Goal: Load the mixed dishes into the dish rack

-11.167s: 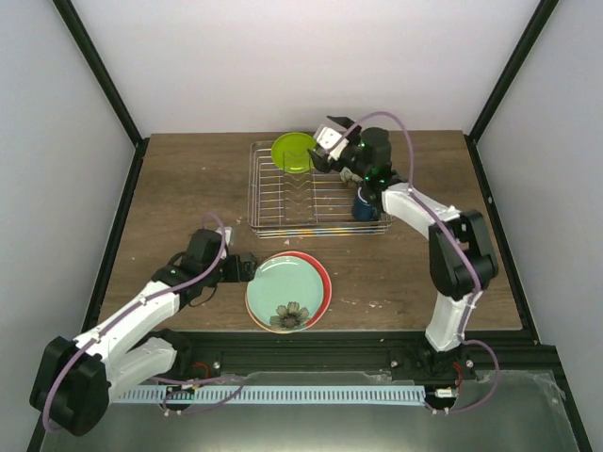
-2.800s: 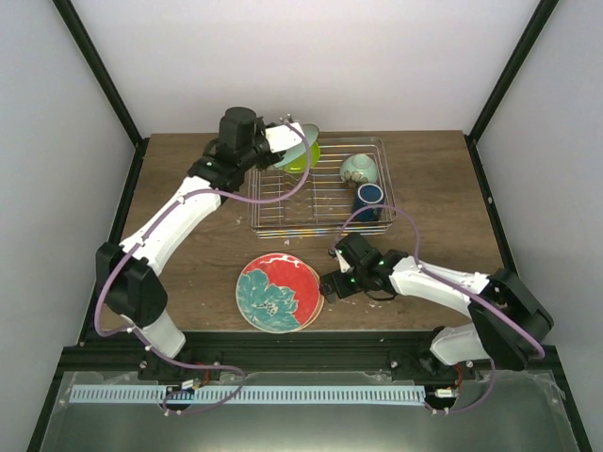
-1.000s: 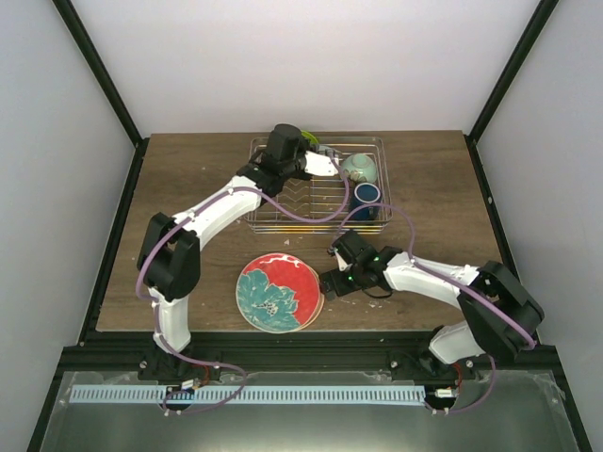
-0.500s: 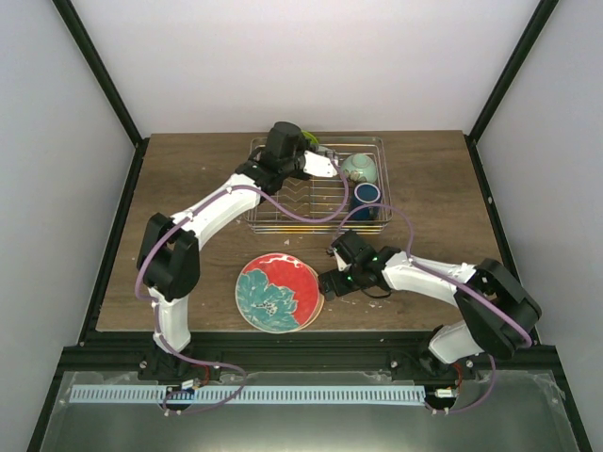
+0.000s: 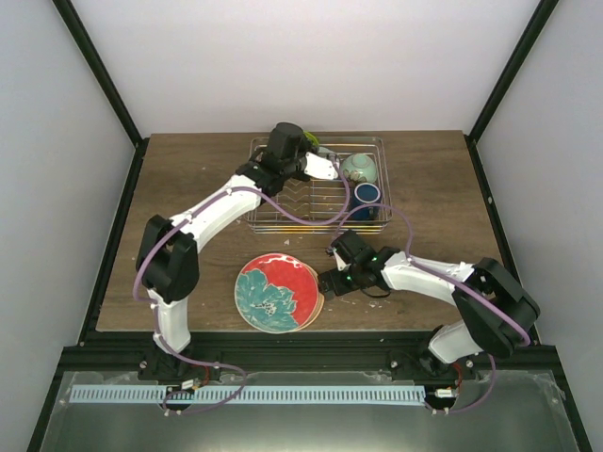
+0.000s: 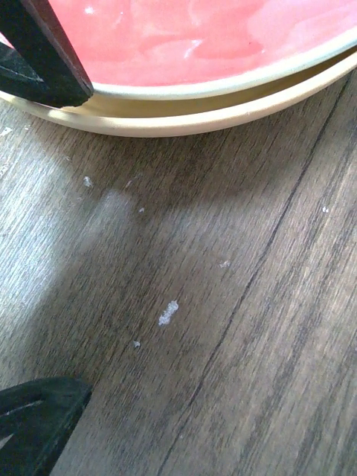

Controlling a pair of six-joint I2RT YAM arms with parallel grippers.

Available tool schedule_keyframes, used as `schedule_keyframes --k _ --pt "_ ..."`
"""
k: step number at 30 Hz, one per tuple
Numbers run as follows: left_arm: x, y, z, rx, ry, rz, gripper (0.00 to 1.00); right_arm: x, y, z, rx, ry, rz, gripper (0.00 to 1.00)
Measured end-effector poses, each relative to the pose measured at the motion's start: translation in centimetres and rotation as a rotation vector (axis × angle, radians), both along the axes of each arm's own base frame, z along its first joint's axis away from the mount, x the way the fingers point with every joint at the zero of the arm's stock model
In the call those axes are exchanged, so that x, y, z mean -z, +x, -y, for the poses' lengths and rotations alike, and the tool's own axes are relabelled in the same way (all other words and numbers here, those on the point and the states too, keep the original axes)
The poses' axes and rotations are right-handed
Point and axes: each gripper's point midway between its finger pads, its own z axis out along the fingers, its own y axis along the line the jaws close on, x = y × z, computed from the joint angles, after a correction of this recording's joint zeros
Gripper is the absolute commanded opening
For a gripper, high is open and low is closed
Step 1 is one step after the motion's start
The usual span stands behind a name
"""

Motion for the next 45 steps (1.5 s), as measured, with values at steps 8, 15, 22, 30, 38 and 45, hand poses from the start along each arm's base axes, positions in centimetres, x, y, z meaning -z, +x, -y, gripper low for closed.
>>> schedule_keyframes --k 8,15,22,30,38,45 --pt "-1.7 -0.6 0.0 0.002 -0.005 0.032 0.0 0.0 0.1 -0.1 0.0 0.007 0.007 1.0" --pt "-1.9 -1.2 0.7 0.022 0.003 0.042 0.0 0.0 0.1 -0.1 0.0 0.007 0.008 1.0" --pt "-1.9 -1.0 0.4 0.018 0.016 0.051 0.0 0.0 0.1 -0.1 0.0 0.007 0.008 1.0" --pt "-1.3 0.0 -1.2 -0.01 0.033 0.047 0.0 0.0 0.1 -0.1 0.0 0.008 0.009 1.0" --pt "-0.1 0.9 -3.0 -0.046 0.045 0.026 0.0 0.0 0.2 -0.2 0.0 0.01 0.011 1.0" --pt "1.0 0.9 -2.9 -0.049 0.036 0.002 0.0 0.0 0.5 -0.4 0.0 0.015 0.017 1.0"
